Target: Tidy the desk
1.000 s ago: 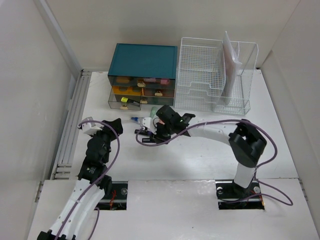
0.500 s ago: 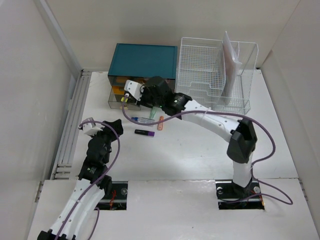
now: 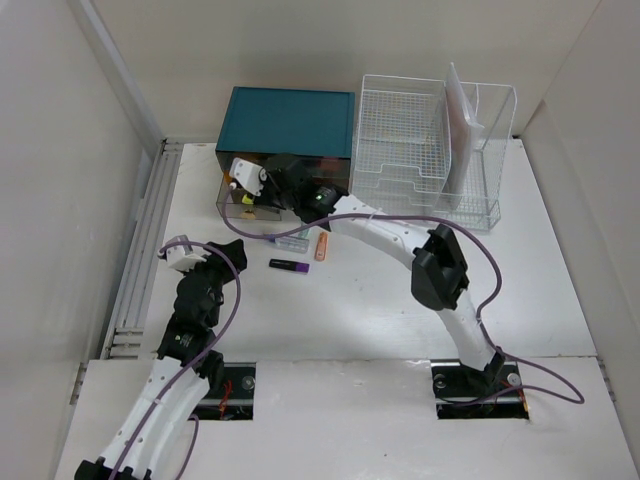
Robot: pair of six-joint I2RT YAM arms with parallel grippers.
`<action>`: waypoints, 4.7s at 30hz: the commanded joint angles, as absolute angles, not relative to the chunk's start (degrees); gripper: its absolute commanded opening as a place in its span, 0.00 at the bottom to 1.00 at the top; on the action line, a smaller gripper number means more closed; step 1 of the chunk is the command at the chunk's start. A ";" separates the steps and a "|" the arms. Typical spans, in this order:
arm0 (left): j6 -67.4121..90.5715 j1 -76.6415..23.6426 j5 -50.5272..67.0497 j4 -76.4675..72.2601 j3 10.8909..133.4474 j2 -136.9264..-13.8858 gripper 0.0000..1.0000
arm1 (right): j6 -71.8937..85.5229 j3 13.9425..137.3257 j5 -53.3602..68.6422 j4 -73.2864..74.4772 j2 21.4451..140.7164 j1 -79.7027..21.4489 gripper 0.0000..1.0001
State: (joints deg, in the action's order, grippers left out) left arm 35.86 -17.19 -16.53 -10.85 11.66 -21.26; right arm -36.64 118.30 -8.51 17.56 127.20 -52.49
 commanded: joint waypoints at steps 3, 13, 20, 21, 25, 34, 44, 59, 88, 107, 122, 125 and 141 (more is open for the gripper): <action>35.16 -17.31 -16.35 -12.92 11.34 -20.48 0.61 | -36.74 125.07 -8.26 16.95 128.06 -52.65 0.18; 35.16 -17.31 -16.35 -12.39 11.34 -19.95 0.61 | -35.60 124.19 -6.42 19.16 127.97 -52.65 0.52; 34.63 -17.31 -16.35 -12.39 11.87 -19.95 0.61 | -32.53 117.97 -0.47 19.16 119.38 -52.65 0.54; 34.63 -17.31 -16.35 -12.39 11.87 -19.95 0.61 | -32.52 115.51 1.39 18.64 117.18 -52.65 0.52; 34.63 -17.31 -16.35 -12.39 11.87 -19.95 0.61 | -39.68 97.71 18.59 22.12 103.66 -52.65 0.46; 34.63 -17.31 -15.30 -13.62 11.34 -19.95 0.61 | -42.81 77.44 29.88 17.41 102.03 -52.65 0.38; 34.63 -17.31 -15.29 -13.62 11.34 -18.90 0.61 | -36.74 82.35 23.55 13.45 112.93 -52.65 0.38; 34.63 -17.31 -15.29 -13.10 10.81 -18.37 0.61 | -34.10 84.55 17.85 12.92 117.33 -52.65 0.43; 34.11 -17.31 -16.96 -17.66 9.76 -23.54 0.61 | -31.73 86.13 11.43 19.16 111.09 -52.65 0.04; 32.26 -17.31 -16.18 -31.46 18.36 -48.07 0.62 | -36.82 98.16 -5.10 12.48 106.78 -52.03 0.04; 31.64 -15.29 -12.83 -34.63 19.69 -53.09 0.62 | -36.83 115.66 -3.25 9.76 122.16 -50.27 0.05; 31.64 -15.29 -12.83 -34.63 19.17 -53.09 0.62 | -36.83 118.03 -2.03 9.76 124.71 -50.27 0.05; 32.17 -15.29 -12.30 -35.24 19.25 -54.93 0.62 | -35.16 119.88 0.35 11.78 128.32 -50.27 0.44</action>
State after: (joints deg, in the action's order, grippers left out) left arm 32.40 -15.59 -13.26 -31.94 17.41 -54.81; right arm -36.16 116.95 -0.84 13.32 128.64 -50.24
